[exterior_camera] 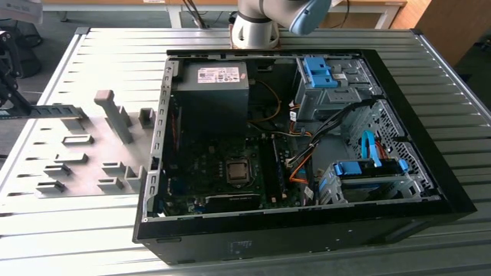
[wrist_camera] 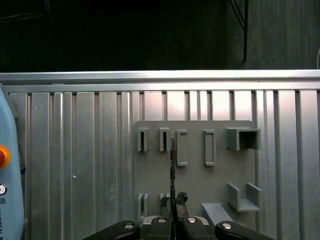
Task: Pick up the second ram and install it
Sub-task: 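Pick up the second ram and move it above second insertion slot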
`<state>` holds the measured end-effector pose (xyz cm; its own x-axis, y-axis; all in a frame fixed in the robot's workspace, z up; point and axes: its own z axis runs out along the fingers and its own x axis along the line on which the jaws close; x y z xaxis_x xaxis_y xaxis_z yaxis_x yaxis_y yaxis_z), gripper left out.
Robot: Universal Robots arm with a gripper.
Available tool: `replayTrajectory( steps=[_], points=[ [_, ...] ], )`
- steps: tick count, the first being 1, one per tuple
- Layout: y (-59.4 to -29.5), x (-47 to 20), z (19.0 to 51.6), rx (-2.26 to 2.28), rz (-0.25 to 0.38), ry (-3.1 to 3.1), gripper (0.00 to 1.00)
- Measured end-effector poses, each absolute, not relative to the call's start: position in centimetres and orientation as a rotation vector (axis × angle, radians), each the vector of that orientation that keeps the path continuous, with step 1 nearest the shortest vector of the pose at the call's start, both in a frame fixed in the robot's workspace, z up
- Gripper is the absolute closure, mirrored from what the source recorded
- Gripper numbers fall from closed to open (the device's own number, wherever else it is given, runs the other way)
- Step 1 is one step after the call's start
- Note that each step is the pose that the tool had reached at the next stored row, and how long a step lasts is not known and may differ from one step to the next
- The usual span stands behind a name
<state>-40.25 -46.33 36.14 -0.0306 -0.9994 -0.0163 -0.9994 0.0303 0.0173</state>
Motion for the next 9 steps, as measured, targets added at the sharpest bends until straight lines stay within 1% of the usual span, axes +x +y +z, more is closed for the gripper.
replayTrajectory(
  steps=[9],
  points=[
    [-46.3,-40.2,38.4,2.187,-0.037,-2.255,0.86]
  ],
)
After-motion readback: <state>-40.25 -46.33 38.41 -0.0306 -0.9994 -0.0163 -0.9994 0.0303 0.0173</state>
